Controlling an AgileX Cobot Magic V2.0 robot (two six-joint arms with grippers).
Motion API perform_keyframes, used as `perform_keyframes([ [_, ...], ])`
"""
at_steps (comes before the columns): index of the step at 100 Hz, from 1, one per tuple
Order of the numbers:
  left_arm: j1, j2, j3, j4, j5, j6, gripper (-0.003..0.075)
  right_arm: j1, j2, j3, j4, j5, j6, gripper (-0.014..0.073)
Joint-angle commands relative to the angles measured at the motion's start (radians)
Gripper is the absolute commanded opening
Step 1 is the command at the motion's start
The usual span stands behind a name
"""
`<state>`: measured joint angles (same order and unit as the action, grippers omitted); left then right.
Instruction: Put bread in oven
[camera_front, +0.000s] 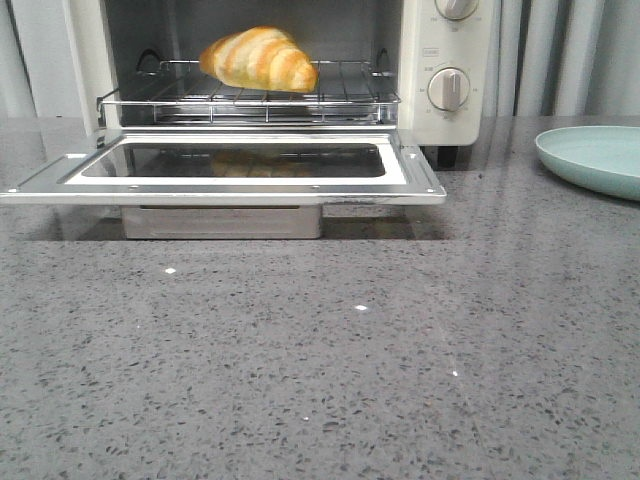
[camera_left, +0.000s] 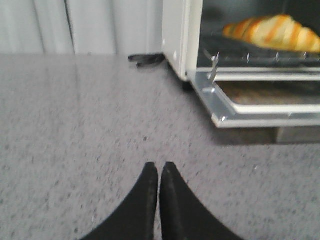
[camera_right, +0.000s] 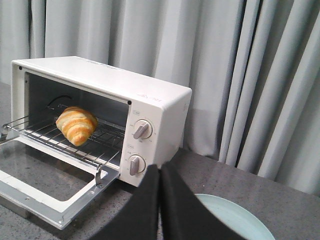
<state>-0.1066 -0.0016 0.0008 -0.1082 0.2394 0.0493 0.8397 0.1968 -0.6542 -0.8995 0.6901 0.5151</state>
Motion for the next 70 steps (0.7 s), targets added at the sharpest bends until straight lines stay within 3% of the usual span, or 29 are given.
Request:
perform_keyframes([
  [1, 0.023, -0.026, 0.023, -0.014, 0.005, -0.012, -0.0021, -0.002, 0.015, -0.018, -0.048, -0.057, 0.001, -0.0048],
  [70, 0.038, -0.026, 0.023, -0.045, 0.033, -0.012, -0.0021, -0.002, 0.015, -0.018, -0.048, -0.057, 0.001, -0.0048],
])
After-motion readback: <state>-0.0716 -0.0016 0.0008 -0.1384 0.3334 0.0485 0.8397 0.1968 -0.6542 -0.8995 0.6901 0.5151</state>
